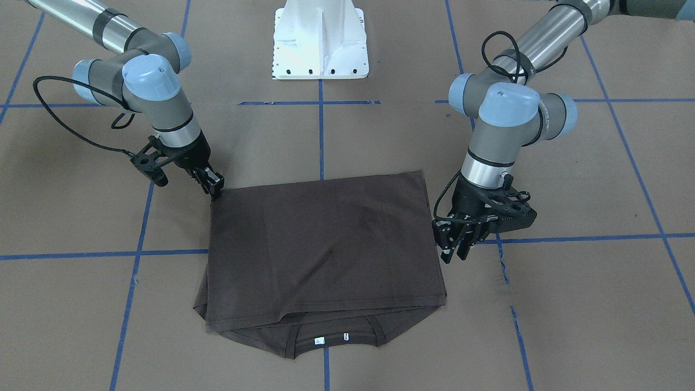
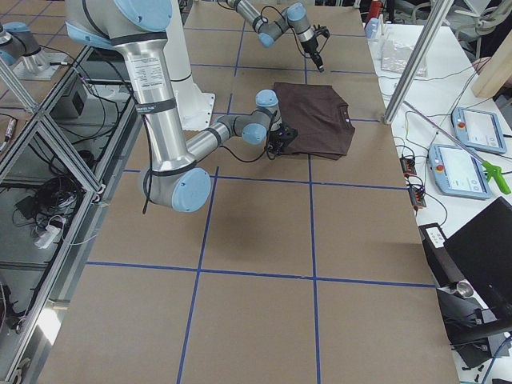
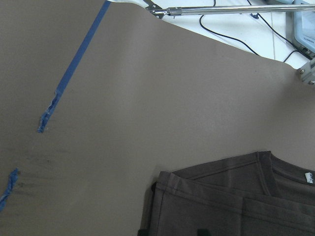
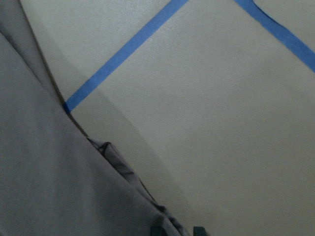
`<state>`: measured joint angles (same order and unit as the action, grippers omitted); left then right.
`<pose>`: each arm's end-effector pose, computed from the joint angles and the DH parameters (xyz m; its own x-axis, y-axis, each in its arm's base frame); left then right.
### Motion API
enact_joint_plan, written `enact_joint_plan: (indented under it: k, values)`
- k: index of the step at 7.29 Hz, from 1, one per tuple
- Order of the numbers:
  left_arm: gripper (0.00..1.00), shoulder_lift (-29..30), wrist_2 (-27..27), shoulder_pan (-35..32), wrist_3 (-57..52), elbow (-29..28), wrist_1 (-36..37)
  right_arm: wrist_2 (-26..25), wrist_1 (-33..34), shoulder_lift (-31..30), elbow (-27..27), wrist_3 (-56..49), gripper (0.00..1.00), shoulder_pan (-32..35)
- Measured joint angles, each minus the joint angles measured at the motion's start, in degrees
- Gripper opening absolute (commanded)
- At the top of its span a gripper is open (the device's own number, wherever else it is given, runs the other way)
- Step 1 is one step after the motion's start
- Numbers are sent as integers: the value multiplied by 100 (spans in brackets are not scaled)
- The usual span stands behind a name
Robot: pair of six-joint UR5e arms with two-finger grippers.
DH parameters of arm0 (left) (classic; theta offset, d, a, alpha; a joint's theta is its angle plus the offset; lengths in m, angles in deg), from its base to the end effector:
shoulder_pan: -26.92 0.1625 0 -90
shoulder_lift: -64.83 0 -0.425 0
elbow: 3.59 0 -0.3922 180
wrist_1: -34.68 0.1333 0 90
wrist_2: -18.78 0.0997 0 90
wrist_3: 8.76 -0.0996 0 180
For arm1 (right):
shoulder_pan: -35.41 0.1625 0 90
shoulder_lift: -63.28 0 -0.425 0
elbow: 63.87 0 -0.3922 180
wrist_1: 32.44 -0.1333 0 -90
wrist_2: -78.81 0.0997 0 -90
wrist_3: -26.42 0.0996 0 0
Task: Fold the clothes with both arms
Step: 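Lower the right gripper to the folded shirt's edge nearest it, then drag the folded shirt toward the robot with the right gripper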
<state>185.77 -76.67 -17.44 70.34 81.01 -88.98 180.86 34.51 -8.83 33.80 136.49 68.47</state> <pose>0.4200 -0.5840 0.3231 0.4801 -0.2062 -0.8527 0.5569 0.8226 0.1147 -0.4611 -0.4344 0.3873 0.3825 0.6494 0.6573 -0.5680 0.7263 -0.3871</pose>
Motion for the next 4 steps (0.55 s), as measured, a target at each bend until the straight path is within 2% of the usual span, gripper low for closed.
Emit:
enact_joint_plan:
  k: [3,4]
  values:
    - [41,-28,0,-5,0,50,7,27,-41,-4,104,-1,0,-34]
    - [41,-37,-2,-7,0,87,8,96,-25,-133,415,59,0,-85]
